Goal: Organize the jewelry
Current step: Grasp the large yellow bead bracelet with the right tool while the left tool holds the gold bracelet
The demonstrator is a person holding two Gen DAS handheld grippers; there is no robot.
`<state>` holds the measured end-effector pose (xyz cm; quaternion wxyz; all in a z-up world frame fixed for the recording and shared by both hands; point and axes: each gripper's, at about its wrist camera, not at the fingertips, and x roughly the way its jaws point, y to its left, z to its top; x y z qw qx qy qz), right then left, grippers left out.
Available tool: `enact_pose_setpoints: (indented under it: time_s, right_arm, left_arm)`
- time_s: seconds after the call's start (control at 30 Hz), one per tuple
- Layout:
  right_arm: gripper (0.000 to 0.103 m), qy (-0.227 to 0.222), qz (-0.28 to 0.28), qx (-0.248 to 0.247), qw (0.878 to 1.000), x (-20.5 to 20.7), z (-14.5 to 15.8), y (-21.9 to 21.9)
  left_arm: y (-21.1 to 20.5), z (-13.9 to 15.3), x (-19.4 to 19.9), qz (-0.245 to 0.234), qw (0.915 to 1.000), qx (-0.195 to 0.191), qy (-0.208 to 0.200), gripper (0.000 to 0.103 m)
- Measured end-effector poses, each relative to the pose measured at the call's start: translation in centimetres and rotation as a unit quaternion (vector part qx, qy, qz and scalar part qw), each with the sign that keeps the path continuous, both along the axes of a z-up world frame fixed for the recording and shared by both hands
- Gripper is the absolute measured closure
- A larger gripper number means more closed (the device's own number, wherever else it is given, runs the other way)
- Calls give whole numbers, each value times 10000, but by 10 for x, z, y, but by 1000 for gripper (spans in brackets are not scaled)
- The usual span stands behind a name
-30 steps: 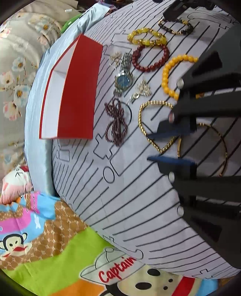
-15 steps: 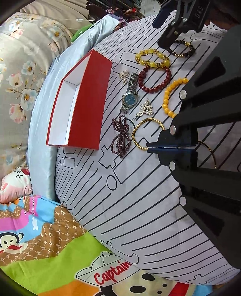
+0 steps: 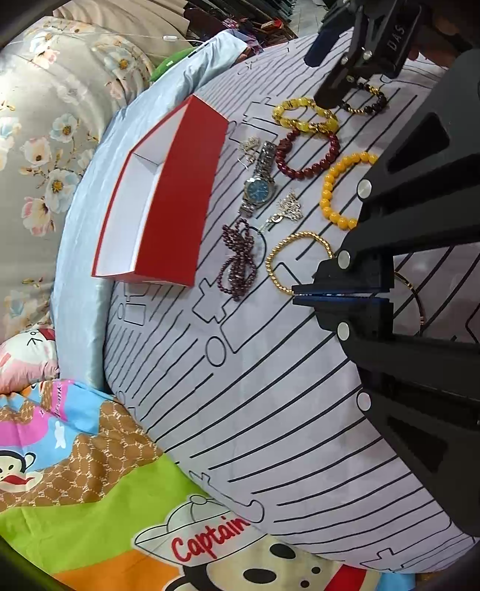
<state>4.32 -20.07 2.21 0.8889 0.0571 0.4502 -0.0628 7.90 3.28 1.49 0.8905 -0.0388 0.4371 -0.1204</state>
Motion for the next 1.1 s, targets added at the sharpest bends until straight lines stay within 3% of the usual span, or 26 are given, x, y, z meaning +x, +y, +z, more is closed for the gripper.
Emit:
enact_pose_setpoints:
  time_s: [0.2, 0.3, 0.37, 0.43, 0.6, 0.67, 0.77, 1.1]
  right_arm:
    - [12, 79, -100, 47, 9999, 2, -5, -7]
    - [12, 80, -113, 36, 9999, 3, -5, -8]
    - [12, 92, -102, 45, 9999, 4, -6, -8]
    - [12, 96, -98, 39, 9999, 4, -7, -7]
    - [12, 128, -96, 42, 9999, 7, -10, -8]
    - [12, 128, -94, 39, 9999, 8, -10, -8]
    - [12, 145, -90, 47, 9998, 11, -11, -9]
    - [35, 179, -189, 235, 9994, 20, -14, -21]
  left_arm:
    - [-2, -13, 5, 13, 9997, 113, 221, 100]
    - [-3, -15, 8, 35, 9997, 172, 175, 84]
    - [-4, -14, 11, 52, 9997, 174, 143, 63]
    - [-5, -12, 12, 49, 9998, 158, 84, 58]
    - [-14, -16, 21, -48, 9993, 365, 51, 61]
    - [-15, -15, 22, -82, 9993, 366, 36, 83]
    - [-15, -17, 24, -148, 9995, 261, 84, 100]
    - [-14, -14, 21, -164, 9998, 93, 102, 100]
